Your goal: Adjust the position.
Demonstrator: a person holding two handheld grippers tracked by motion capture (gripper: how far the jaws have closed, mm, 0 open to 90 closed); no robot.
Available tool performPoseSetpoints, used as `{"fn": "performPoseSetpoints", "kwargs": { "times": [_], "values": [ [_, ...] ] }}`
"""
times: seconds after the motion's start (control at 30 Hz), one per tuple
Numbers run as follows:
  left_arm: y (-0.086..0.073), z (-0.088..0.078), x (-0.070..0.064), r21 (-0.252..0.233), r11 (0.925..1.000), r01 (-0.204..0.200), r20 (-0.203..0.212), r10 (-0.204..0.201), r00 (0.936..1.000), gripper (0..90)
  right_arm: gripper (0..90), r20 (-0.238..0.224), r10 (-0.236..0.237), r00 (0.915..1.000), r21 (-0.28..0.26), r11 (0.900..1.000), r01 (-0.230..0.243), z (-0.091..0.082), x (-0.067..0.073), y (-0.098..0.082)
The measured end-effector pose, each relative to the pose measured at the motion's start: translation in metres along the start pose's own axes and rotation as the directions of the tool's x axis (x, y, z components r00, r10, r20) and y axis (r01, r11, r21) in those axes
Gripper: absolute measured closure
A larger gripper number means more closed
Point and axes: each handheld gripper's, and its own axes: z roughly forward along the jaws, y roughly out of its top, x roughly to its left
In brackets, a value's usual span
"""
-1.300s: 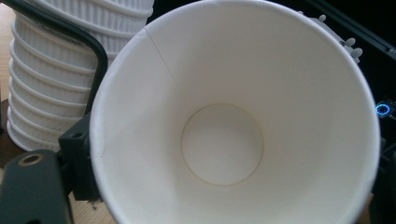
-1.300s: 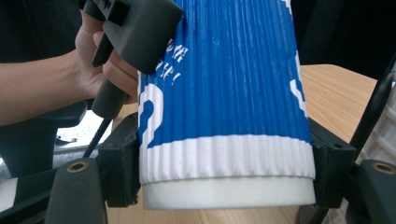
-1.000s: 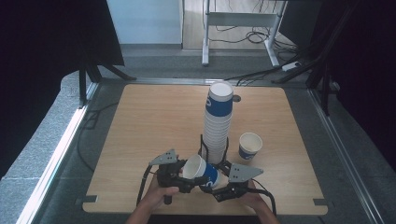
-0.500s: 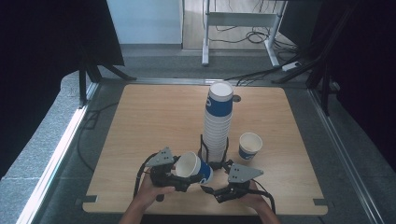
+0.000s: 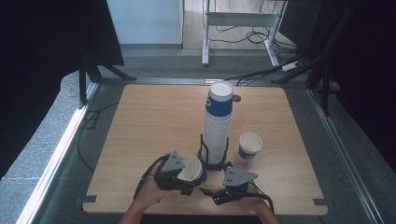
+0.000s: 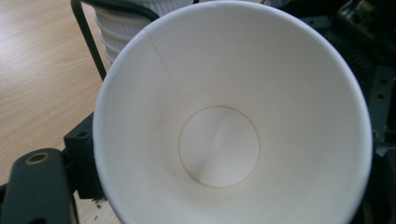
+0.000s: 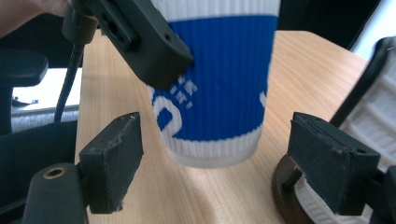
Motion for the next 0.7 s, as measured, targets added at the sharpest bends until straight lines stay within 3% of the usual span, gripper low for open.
{"fn": "performPoseSetpoints", "kwargs": {
  "times": [0.23,0.43,0.7],
  "values": [
    [0.0,0.005,-0.006,0.052,0.9982,-0.03,-0.033,0.032,0.9989,15.9,17.9,0.006,-0.016,0.9999,0.036,0.999,0.016,0.007,0.004,-0.002],
    [0.001,0.01,-0.012,0.119,0.9896,-0.081,-0.069,0.089,0.9936,15.8,17.7,0.011,-0.038,0.9992,0.067,0.997,0.037,0.014,0.008,-0.002],
    [0.0,0.018,-0.021,0.172,0.9774,-0.123,-0.067,0.136,0.9884,15.6,18.7,0.017,-0.079,0.9967,0.109,0.991,0.077,0.026,0.015,-0.006]
  ]
}}
